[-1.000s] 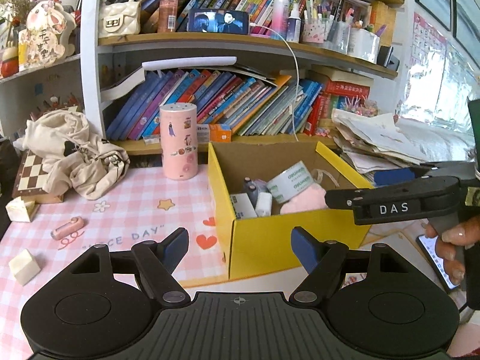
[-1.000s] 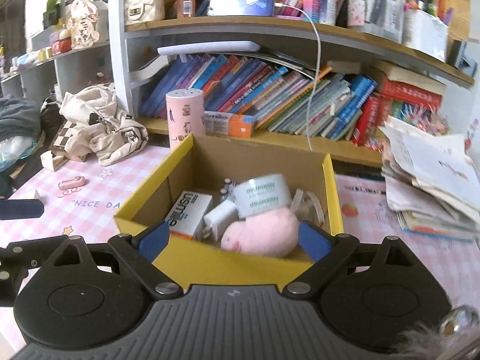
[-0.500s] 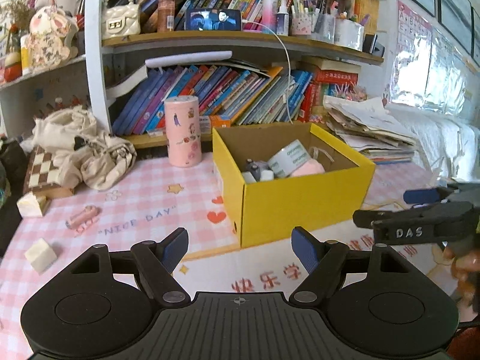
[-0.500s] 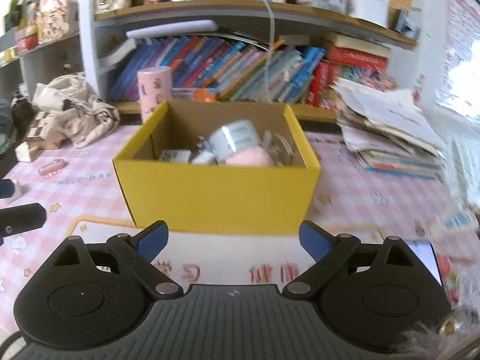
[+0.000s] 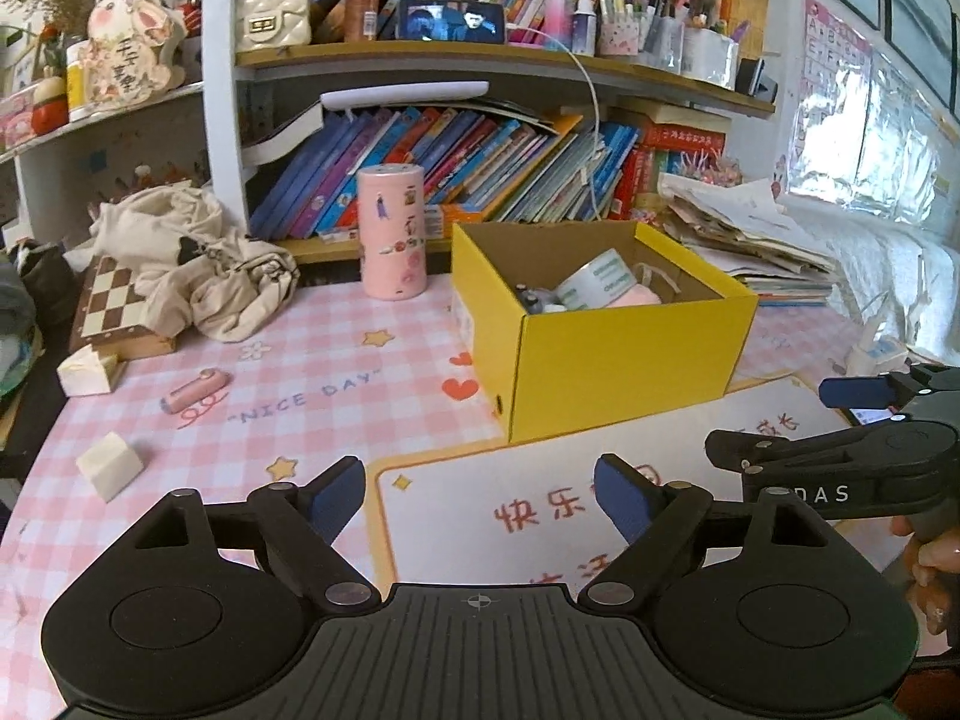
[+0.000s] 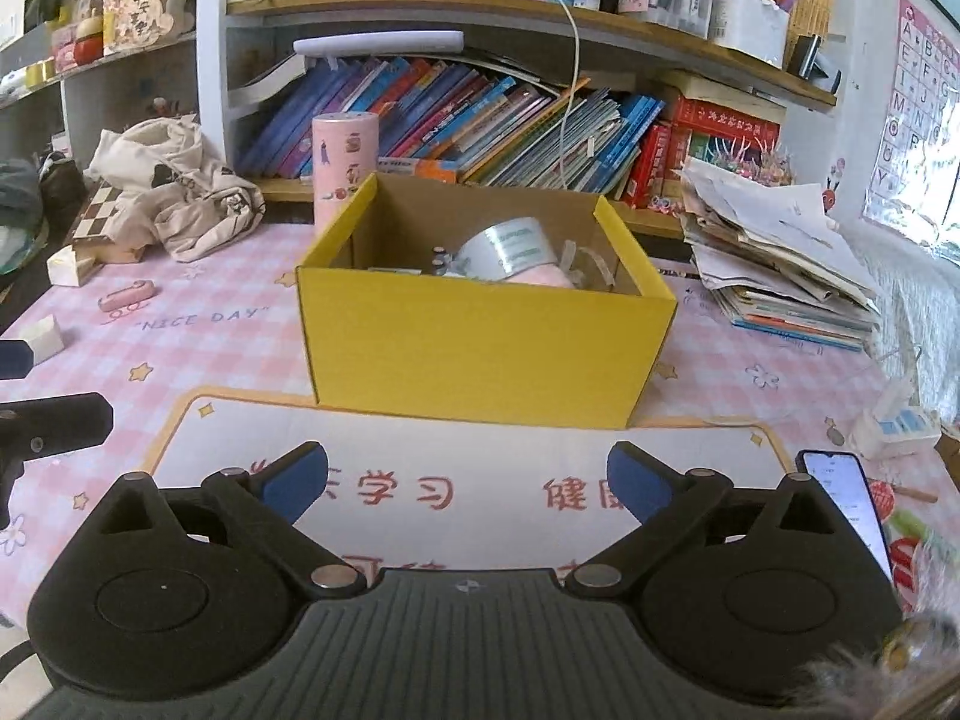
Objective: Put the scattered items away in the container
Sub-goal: 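Lift both open tools up out of the yellow box, then move both open tools back over the desk toward the eraser and cutter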
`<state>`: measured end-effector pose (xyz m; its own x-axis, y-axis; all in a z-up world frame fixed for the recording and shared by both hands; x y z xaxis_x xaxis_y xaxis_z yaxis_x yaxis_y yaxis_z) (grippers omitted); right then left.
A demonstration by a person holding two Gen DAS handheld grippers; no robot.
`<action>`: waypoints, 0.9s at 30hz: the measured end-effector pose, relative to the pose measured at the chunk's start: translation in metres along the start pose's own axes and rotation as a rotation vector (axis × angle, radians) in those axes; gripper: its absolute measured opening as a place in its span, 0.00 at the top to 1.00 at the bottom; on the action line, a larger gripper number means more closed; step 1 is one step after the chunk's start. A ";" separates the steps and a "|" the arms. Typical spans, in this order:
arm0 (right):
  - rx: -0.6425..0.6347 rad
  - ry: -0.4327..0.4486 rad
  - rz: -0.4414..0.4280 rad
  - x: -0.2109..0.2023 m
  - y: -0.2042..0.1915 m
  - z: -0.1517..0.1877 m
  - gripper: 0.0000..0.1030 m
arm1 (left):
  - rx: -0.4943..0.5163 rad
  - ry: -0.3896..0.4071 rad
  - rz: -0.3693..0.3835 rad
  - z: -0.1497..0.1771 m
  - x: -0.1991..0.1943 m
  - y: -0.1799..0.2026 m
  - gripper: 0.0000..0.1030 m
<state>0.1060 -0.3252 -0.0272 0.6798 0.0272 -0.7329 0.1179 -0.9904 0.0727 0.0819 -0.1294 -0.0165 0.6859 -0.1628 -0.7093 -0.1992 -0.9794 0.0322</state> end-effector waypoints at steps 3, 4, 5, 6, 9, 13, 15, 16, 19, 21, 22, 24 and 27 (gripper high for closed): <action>-0.010 -0.003 -0.003 -0.003 -0.010 0.003 0.00 | -0.007 -0.002 -0.002 0.006 -0.005 -0.007 0.13; -0.012 -0.005 -0.005 -0.003 -0.013 0.004 0.00 | -0.011 -0.003 -0.002 0.008 -0.007 -0.010 0.13; -0.014 -0.007 -0.006 -0.004 -0.016 0.005 0.00 | -0.016 -0.004 -0.003 0.011 -0.008 -0.013 0.13; -0.014 -0.009 -0.007 -0.004 -0.019 0.006 0.00 | -0.020 -0.005 -0.005 0.013 -0.010 -0.016 0.13; -0.008 -0.016 -0.010 -0.006 -0.028 0.008 0.00 | -0.038 -0.015 -0.012 0.020 -0.014 -0.027 0.13; -0.003 -0.031 -0.010 -0.006 -0.038 0.012 0.00 | -0.064 -0.028 -0.024 0.028 -0.018 -0.040 0.12; -0.009 -0.035 -0.012 -0.007 -0.044 0.014 0.00 | -0.075 -0.031 -0.029 0.031 -0.021 -0.046 0.12; -0.014 -0.037 -0.014 -0.007 -0.048 0.014 0.00 | -0.079 -0.031 -0.031 0.033 -0.022 -0.049 0.12; -0.034 -0.038 -0.023 -0.009 -0.060 0.016 0.00 | -0.086 -0.031 -0.036 0.038 -0.027 -0.056 0.12; -0.048 -0.037 -0.031 -0.010 -0.067 0.016 0.00 | -0.091 -0.030 -0.041 0.041 -0.030 -0.060 0.12; -0.055 -0.036 -0.034 -0.011 -0.071 0.016 0.00 | -0.096 -0.028 -0.043 0.042 -0.031 -0.063 0.12; -0.066 -0.033 -0.041 -0.011 -0.078 0.015 0.00 | -0.105 -0.026 -0.050 0.044 -0.035 -0.068 0.12; -0.082 -0.031 -0.052 -0.012 -0.087 0.014 0.00 | -0.118 -0.021 -0.060 0.047 -0.039 -0.076 0.12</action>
<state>0.0774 -0.2408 -0.0342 0.6487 0.0726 -0.7576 0.2122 -0.9732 0.0884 0.0371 -0.0430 -0.0244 0.6787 -0.1023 -0.7273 -0.0735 -0.9947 0.0713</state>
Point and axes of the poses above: each gripper's, at about its wrist camera, not at the fingertips, and x roughly the way its jaws point, y to its right, z to its underside, the point moved 4 cm from there along x, roughly the way its jaws point, and after that the axes turned 10 degrees about -y, right-handed, at the moved point
